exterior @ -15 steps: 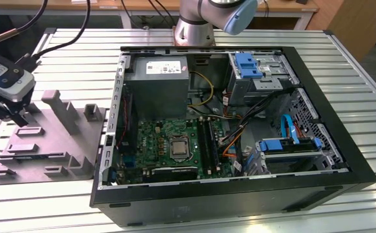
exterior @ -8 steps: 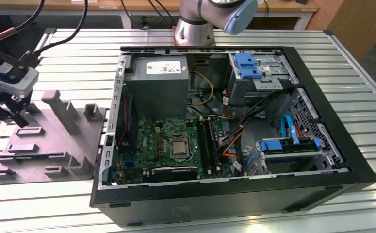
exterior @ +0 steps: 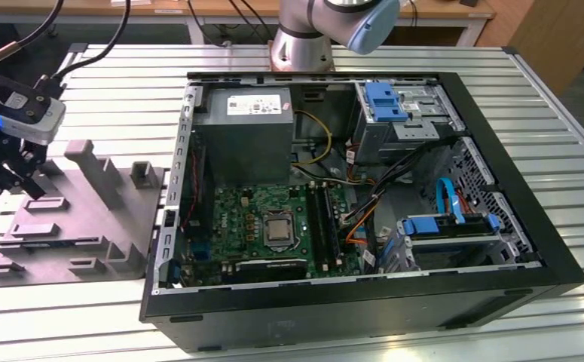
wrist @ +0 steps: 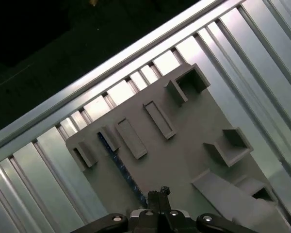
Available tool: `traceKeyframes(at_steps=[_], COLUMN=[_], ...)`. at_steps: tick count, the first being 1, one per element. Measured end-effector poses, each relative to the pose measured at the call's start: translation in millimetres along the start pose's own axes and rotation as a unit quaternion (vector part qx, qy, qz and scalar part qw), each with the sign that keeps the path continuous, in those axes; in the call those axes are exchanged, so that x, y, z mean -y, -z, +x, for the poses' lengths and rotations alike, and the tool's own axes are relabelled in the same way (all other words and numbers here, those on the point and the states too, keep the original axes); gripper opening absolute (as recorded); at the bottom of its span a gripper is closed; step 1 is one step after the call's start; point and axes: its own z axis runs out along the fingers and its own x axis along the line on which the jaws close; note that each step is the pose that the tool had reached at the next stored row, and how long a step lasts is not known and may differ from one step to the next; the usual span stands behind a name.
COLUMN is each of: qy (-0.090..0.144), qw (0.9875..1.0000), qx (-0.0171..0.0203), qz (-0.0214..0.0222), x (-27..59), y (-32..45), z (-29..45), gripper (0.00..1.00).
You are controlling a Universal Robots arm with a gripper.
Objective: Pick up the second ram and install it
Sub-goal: 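Pick up the second ram and move it above second insertion slot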
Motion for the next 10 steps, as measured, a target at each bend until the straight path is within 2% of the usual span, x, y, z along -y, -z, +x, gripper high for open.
traceKeyframes(at_steps=[2, 5, 8, 10], qy=[0.018, 0.045, 0.072, 0.091], qw=[0.9998, 0.999, 0.9974, 0.9958], qx=[-0.0008, -0.002, -0.0032, -0.004], qz=[-0.0003, -0.0009, -0.0014, -0.0017], x=[0.0, 0.1, 0.1, 0.2], y=[-0.7, -1.8, -3.0, -3.8], z=[0.0, 0.0, 0.1, 0.1], gripper=[0.11, 0.11, 0.11, 0.11])
